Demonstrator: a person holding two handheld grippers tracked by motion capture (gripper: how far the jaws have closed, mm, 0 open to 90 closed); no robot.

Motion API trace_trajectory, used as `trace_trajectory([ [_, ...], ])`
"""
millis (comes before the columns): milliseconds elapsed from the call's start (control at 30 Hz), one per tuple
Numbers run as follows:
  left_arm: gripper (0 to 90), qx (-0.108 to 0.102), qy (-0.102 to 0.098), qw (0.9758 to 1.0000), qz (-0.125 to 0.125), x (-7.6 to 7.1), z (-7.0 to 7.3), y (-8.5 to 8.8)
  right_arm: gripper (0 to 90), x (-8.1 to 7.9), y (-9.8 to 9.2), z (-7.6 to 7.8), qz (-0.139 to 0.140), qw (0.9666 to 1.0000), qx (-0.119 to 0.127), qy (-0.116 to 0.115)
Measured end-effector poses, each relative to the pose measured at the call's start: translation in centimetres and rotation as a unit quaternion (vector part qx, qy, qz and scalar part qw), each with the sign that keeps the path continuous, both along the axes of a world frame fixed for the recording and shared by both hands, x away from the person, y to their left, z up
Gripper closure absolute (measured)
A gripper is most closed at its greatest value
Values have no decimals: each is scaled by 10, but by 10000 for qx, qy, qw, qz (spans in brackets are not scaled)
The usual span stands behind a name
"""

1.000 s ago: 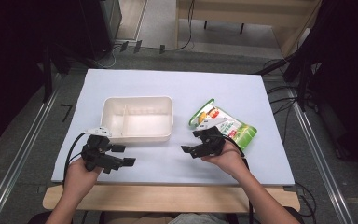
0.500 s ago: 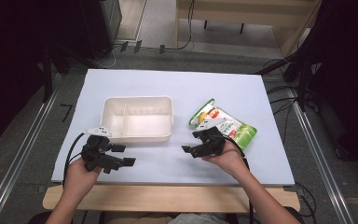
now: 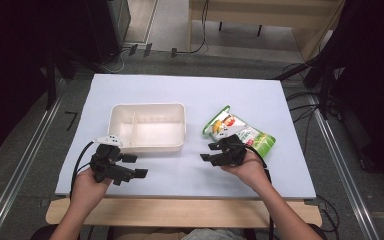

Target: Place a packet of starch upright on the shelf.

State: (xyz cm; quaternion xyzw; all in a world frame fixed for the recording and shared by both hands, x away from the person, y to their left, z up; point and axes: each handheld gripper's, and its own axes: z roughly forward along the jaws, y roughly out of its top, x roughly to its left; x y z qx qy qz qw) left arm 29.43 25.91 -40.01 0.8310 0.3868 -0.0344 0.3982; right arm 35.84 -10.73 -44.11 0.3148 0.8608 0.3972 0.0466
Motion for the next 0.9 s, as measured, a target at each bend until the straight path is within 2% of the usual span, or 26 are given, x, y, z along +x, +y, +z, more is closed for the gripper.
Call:
trace_trajectory([
  [200, 212, 28, 18, 10000, -76, 3, 0, -3, 527, 2, -9, 0, -112, 9999, -40, 21],
  [300, 212, 4, 23, 9999, -124, 5, 0, -5, 600, 7, -18, 0, -299, 9993, 5, 225],
  [367, 212, 23, 4, 9999, -145, 7, 0, -6, 664, 9, -23, -2, -422, 9987, -31, 267],
  [400, 212, 23, 4, 9999, -145, 7, 0, -6, 664, 9, -23, -2, -422, 9987, -31, 267],
  [433, 212, 38, 2, 9999, -150, 7, 0, -7, 748, 11, -27, -3, -481, 9985, -63, 240],
  [467, 212, 12, 16, 9998, -174, 8, 0, -9, 799, 11, -28, -3, -550, 9980, -91, 309],
  [533, 212, 20, 4, 9998, -201, 9, 0, -11, 856, 13, -30, -4, -688, 9964, -61, 497],
  [600, 212, 49, 1, 9997, -229, 10, 0, -11, 900, 15, -31, -5, -811, 9952, -134, 536],
  [700, 212, 15, 16, 9997, -242, 10, 0, -13, 900, 17, -32, -10, -944, 9939, -205, 537],
  [800, 212, 14, 25, 9997, -249, 11, 0, -13, 900, 19, -33, -12, -944, 9940, -163, 535],
  [833, 212, 33, 20, 9997, -260, 11, 0, -14, 900, 21, -33, -15, -1042, 9933, -299, 411],
  [900, 212, 39, 24, 9996, -262, 11, -1, -14, 900, 23, -33, -17, -1107, 9925, -352, 388],
])
